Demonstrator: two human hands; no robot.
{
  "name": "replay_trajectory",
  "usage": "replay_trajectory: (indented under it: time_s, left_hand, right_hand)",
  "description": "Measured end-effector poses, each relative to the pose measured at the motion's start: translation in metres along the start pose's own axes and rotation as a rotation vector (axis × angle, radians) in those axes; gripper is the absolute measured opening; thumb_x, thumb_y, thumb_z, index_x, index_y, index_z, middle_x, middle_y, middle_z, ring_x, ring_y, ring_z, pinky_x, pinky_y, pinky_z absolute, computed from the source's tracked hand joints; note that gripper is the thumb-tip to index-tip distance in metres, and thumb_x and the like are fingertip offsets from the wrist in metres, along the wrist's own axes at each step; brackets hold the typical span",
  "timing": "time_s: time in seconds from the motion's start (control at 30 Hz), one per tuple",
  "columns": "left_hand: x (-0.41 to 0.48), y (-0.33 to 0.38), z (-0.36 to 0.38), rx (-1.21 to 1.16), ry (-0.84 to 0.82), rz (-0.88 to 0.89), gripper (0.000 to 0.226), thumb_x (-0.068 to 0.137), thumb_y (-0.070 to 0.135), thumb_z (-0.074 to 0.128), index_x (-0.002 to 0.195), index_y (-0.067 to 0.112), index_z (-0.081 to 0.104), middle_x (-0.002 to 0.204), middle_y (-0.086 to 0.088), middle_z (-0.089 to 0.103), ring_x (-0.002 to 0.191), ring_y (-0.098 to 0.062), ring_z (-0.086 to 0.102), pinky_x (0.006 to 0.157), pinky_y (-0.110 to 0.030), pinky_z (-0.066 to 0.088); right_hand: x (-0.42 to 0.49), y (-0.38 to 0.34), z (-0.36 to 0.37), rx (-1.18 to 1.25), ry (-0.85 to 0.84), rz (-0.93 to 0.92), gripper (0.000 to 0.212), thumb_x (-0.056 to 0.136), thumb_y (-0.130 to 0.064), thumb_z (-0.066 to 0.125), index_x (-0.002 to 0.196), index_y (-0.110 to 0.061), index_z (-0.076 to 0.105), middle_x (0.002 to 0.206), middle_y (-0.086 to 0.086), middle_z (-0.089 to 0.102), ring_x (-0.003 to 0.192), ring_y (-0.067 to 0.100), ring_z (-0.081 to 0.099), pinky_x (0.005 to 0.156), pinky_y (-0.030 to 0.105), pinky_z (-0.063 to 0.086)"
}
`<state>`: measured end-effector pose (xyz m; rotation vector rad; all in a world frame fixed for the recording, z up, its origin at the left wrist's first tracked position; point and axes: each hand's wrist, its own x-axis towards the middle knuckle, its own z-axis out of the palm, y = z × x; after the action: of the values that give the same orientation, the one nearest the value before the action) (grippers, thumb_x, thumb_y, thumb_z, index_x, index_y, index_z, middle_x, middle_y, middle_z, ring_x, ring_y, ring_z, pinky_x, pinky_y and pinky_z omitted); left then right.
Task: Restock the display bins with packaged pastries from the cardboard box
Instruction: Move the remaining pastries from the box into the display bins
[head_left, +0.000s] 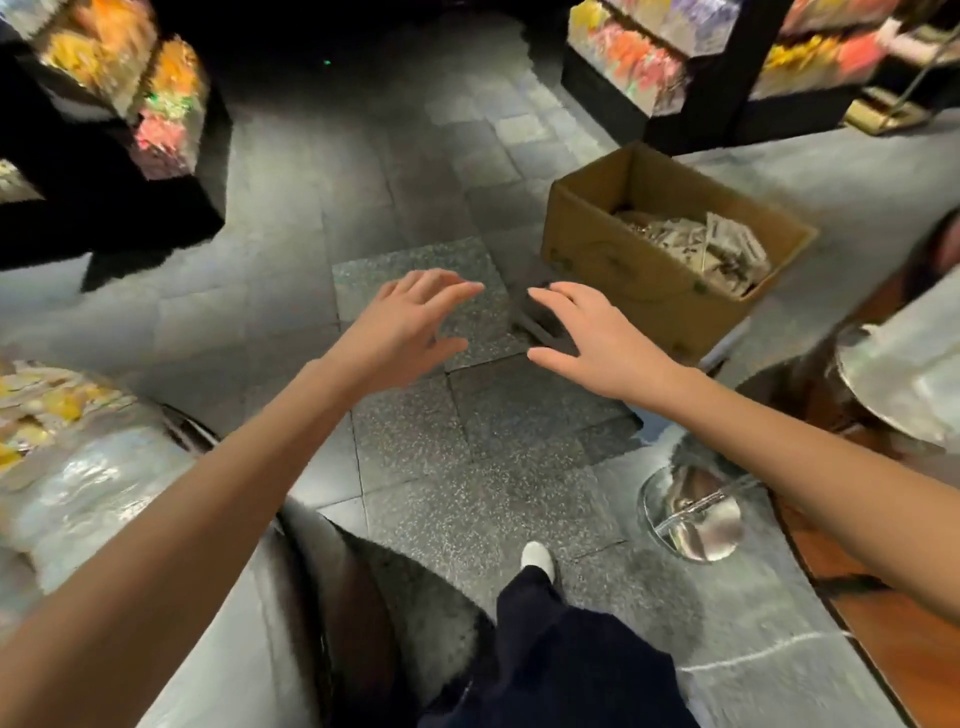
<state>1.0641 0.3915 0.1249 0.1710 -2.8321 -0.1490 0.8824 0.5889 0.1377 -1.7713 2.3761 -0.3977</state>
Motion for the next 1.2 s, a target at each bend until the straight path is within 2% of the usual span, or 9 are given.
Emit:
replay_trajectory:
  time_s: [0.13,0.33,0.7,0.9,1.2]
  left_hand:
    - [0.077,0.011,0.029,-0.022,-0.032,0.127,0.060,0.092,0.043,0.055,0.145,0.020,0.039,0.138,-0.008,0.046,0.125,-0.032,0.045,0.095,-0.051,0.045]
    - [0.195,0.023,0.070,-0.065,-0.071,0.250,0.060,0.093,0.046,0.053,0.145,0.020,0.041,0.137,-0.008,0.049,0.124,-0.032,0.047,0.094,-0.049,0.046]
    - [0.362,0.015,0.130,-0.161,-0.083,0.352,0.059,0.091,0.031,0.065,0.144,0.019,0.043,0.138,-0.007,0.049,0.126,-0.029,0.044,0.100,-0.047,0.041]
    - [0.433,-0.017,0.170,-0.220,-0.129,0.384,0.057,0.092,0.032,0.064,0.144,0.019,0.044,0.137,-0.007,0.050,0.126,-0.028,0.044,0.100,-0.047,0.041]
    - [0.567,-0.107,0.223,-0.251,-0.264,0.468,0.054,0.093,0.032,0.064,0.142,0.019,0.046,0.135,-0.008,0.051,0.122,-0.029,0.045,0.098,-0.050,0.044]
  right_hand:
    - [0.003,0.056,-0.016,0.026,0.028,0.127,0.070,0.097,-0.046,0.053,0.154,-0.018,0.023,0.157,0.011,0.024,0.147,0.026,0.017,0.117,0.043,0.023]
    - [0.025,0.144,-0.038,-0.002,0.040,0.210,0.070,0.097,-0.048,0.051,0.154,-0.020,0.022,0.158,0.011,0.022,0.147,0.027,0.016,0.118,0.046,0.023]
    - [0.047,0.275,-0.069,0.078,0.028,0.427,0.067,0.099,-0.046,0.049,0.155,-0.024,0.019,0.160,0.005,0.016,0.148,0.024,0.011,0.119,0.049,0.020]
    - [0.088,0.333,-0.071,0.095,0.001,0.531,0.068,0.099,-0.047,0.048,0.155,-0.025,0.017,0.160,0.004,0.015,0.148,0.023,0.009,0.119,0.049,0.021]
    - [0.199,0.415,-0.074,0.124,-0.026,0.672,0.069,0.098,-0.050,0.047,0.155,-0.027,0.017,0.161,0.004,0.013,0.149,0.022,0.009,0.118,0.050,0.023]
